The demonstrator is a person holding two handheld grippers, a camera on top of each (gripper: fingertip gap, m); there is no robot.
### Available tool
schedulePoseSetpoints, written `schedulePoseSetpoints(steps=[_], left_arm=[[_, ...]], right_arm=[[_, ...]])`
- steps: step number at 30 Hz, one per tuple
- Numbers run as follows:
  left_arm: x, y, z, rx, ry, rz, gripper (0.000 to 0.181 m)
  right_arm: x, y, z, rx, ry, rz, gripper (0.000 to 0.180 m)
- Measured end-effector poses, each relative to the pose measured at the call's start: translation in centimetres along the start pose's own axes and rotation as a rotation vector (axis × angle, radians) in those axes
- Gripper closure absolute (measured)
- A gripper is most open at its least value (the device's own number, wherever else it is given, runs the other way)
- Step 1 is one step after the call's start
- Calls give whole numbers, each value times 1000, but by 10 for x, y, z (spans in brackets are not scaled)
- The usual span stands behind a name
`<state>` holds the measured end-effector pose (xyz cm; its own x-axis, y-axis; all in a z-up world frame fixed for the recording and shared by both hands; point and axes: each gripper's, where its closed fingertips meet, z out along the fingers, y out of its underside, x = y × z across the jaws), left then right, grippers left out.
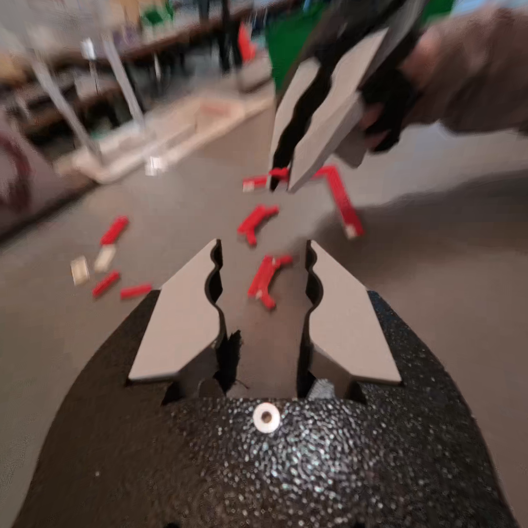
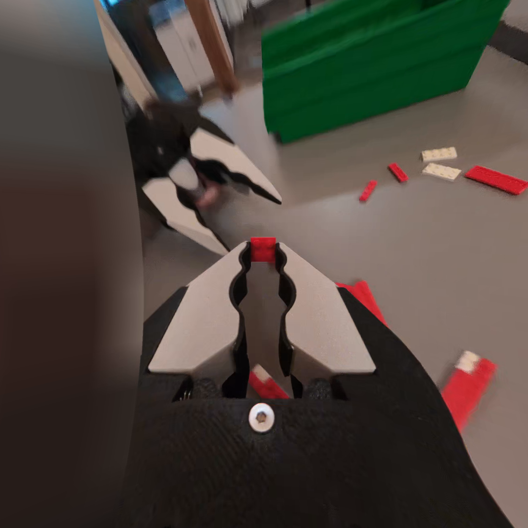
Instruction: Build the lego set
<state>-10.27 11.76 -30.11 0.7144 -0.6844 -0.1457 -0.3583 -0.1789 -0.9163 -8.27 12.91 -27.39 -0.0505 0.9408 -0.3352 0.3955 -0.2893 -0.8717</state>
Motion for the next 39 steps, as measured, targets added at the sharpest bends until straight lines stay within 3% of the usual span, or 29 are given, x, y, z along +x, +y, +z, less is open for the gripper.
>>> schedulePoseSetpoints(steps=[2, 6, 12, 18, 31, 39], left_arm=[[-6, 34, 3, -171, -69, -109, 131], [4, 62, 4, -284, -83, -290, 129], [-2, 71, 5, -358, -186, -220, 140], [5, 69, 12, -364, -146, -273, 144], [-5, 71, 15, -409, -176, -241, 171], [-11, 71, 17, -426, -189, -208, 173]], right_arm=[[10, 21, 13, -168, 68, -180, 166], [21, 49, 36, -441, 94, -482, 166], [34, 63, 54, -647, 76, -633, 165], [35, 69, 58, -706, 37, -601, 166], [39, 72, 63, -735, 37, -607, 166], [42, 70, 64, -732, 49, -571, 166]])
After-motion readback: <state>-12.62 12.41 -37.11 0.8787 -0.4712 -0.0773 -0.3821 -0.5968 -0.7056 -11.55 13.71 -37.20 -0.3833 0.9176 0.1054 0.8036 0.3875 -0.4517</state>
